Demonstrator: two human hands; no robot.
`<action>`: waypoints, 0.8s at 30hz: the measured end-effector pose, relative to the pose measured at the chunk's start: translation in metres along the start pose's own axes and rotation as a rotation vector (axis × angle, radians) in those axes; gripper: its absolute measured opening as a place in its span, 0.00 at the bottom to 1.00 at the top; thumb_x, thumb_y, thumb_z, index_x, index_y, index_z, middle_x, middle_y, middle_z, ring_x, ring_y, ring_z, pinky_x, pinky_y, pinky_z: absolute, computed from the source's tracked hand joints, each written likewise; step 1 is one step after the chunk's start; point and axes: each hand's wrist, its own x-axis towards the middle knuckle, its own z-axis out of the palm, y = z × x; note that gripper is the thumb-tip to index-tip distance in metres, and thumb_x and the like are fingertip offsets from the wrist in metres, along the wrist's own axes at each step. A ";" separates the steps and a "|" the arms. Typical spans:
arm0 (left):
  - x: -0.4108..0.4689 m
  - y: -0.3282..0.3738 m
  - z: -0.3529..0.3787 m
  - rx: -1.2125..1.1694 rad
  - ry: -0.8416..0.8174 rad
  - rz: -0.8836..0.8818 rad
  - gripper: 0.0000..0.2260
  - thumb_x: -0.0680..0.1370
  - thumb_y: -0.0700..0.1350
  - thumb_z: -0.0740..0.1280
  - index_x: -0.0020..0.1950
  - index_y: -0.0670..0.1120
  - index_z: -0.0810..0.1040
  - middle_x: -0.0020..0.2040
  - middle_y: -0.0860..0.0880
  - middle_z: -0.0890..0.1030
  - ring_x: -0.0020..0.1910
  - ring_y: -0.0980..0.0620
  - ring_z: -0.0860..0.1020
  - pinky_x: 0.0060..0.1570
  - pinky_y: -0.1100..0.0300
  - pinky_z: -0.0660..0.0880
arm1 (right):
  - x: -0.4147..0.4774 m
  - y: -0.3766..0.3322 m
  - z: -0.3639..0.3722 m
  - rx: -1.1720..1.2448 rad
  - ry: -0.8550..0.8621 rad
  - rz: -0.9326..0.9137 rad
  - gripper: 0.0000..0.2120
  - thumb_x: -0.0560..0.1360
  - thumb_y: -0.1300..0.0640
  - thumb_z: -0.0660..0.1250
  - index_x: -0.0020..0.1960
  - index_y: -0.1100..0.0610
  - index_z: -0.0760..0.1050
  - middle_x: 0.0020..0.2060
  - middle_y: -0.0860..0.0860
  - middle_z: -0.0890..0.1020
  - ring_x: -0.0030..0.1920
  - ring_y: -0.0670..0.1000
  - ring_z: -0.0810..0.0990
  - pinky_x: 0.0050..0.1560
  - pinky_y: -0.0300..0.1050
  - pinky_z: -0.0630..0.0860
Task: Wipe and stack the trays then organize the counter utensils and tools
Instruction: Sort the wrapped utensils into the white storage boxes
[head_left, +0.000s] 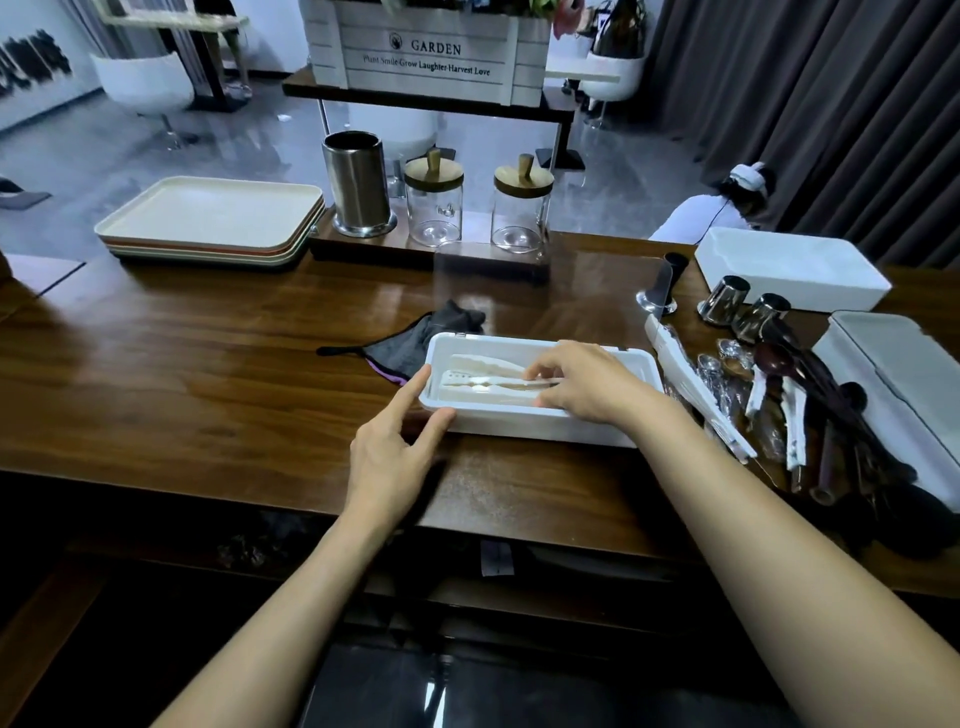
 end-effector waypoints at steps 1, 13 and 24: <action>0.000 0.000 0.000 -0.003 0.001 -0.002 0.23 0.79 0.59 0.69 0.74 0.68 0.70 0.46 0.58 0.84 0.36 0.58 0.76 0.45 0.56 0.75 | 0.001 -0.001 0.002 0.017 0.012 0.014 0.14 0.74 0.54 0.74 0.60 0.47 0.81 0.54 0.49 0.79 0.57 0.53 0.77 0.56 0.48 0.75; -0.001 0.003 0.000 -0.057 0.004 -0.020 0.22 0.79 0.59 0.67 0.74 0.65 0.71 0.40 0.54 0.81 0.37 0.58 0.74 0.45 0.55 0.74 | -0.004 0.018 -0.006 0.198 -0.105 0.238 0.09 0.76 0.60 0.72 0.54 0.51 0.78 0.43 0.45 0.74 0.45 0.50 0.76 0.51 0.44 0.74; -0.002 0.004 -0.003 -0.075 0.009 -0.015 0.22 0.80 0.54 0.69 0.74 0.62 0.73 0.43 0.51 0.82 0.42 0.49 0.78 0.47 0.52 0.72 | -0.094 0.070 -0.029 0.442 0.650 0.359 0.09 0.77 0.53 0.66 0.51 0.46 0.84 0.37 0.43 0.84 0.38 0.43 0.80 0.39 0.42 0.74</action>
